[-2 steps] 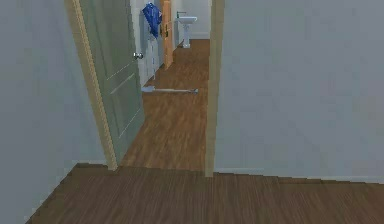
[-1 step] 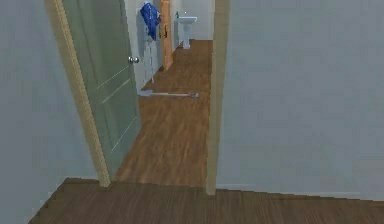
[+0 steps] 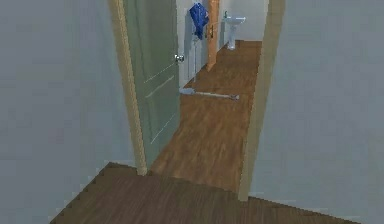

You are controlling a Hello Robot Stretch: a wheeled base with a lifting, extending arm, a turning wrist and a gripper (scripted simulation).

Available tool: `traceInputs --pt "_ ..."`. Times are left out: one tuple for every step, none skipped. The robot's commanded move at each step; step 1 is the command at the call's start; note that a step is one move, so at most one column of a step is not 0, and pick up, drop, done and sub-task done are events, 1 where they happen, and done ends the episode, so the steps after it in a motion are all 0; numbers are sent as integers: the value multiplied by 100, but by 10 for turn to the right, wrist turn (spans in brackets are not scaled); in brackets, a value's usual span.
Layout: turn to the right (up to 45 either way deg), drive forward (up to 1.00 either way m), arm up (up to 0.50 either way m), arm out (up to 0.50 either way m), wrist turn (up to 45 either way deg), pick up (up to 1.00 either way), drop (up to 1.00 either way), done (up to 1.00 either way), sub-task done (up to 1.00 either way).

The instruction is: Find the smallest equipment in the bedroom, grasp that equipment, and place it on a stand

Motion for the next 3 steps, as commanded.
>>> traceInputs --pt "0 100 0 0 0 0 0 0 0" --pt "-90 0 0 0 0 0 0 0 0" --pt "0 5 0 0 0 0 0 0 0"
